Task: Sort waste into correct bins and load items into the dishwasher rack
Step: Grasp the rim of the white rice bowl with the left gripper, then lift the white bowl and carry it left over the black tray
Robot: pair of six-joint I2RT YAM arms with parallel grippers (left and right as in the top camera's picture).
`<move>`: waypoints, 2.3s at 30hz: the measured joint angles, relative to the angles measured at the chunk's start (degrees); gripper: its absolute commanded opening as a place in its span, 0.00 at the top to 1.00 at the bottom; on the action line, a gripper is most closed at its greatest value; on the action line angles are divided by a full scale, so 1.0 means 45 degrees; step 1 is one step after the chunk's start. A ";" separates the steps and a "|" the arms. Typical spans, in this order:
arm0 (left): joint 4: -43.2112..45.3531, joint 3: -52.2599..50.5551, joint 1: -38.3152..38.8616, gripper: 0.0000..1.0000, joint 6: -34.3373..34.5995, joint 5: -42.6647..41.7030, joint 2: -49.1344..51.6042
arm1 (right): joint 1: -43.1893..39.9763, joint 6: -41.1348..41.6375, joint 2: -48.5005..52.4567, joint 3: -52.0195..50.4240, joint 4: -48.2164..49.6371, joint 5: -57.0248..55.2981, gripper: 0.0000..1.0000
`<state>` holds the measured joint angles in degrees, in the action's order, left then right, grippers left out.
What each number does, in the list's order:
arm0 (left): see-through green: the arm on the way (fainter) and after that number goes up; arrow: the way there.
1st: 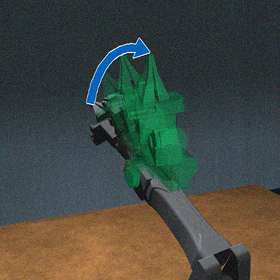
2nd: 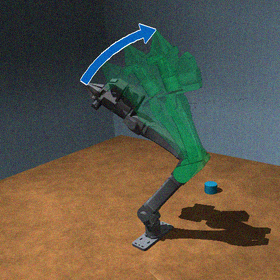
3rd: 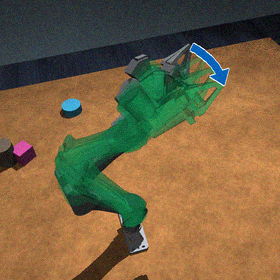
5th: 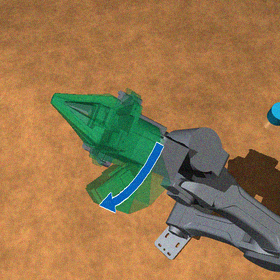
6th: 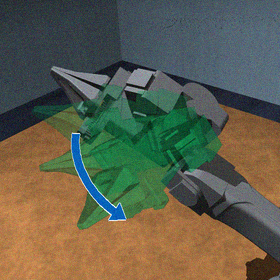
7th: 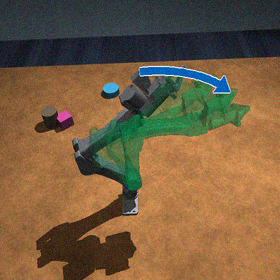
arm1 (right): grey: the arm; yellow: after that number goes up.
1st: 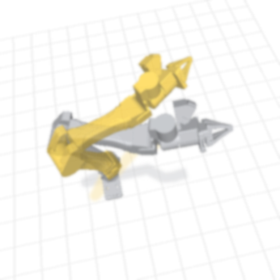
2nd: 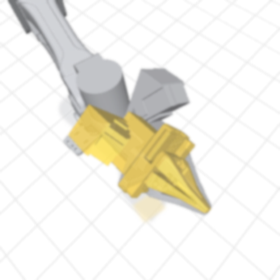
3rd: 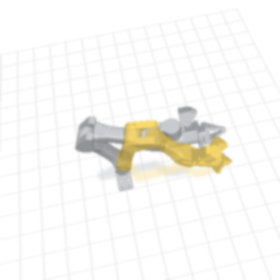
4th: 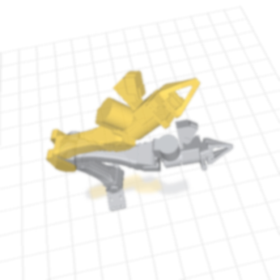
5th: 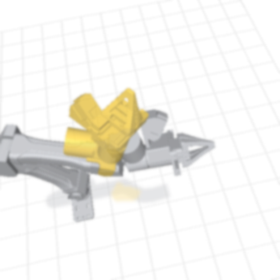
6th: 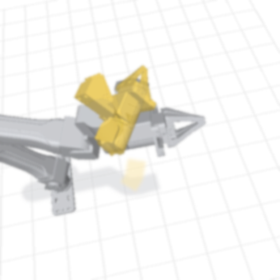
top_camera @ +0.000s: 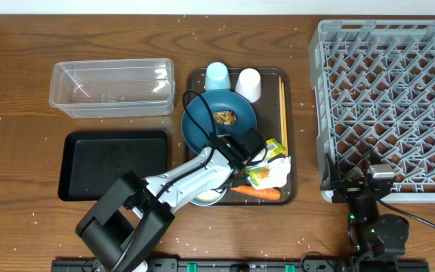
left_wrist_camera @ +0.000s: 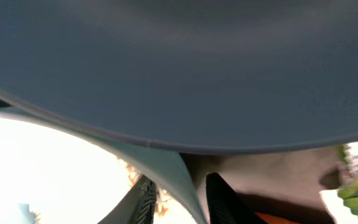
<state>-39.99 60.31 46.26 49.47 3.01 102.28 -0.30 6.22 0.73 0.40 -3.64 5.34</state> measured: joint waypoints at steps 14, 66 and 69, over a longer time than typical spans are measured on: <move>0.0083 -0.0034 0.0034 0.93 0.0024 -0.0019 0.0000 | 0.0000 0.0005 0.0000 0.0000 -0.0005 0.0000 0.01; -0.1515 -0.0053 -0.5440 0.94 -0.2147 -0.1739 -0.5790 | 0.0000 0.0000 0.0000 0.0000 0.0000 0.0000 0.01; -0.1593 -0.0053 -0.6713 0.94 -0.2861 -0.2278 -0.5814 | 0.0000 0.0005 0.0000 0.0000 0.0000 0.0000 0.01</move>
<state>-47.16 60.07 16.05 36.60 -7.25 76.12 -0.30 6.24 0.73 0.40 -3.64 5.34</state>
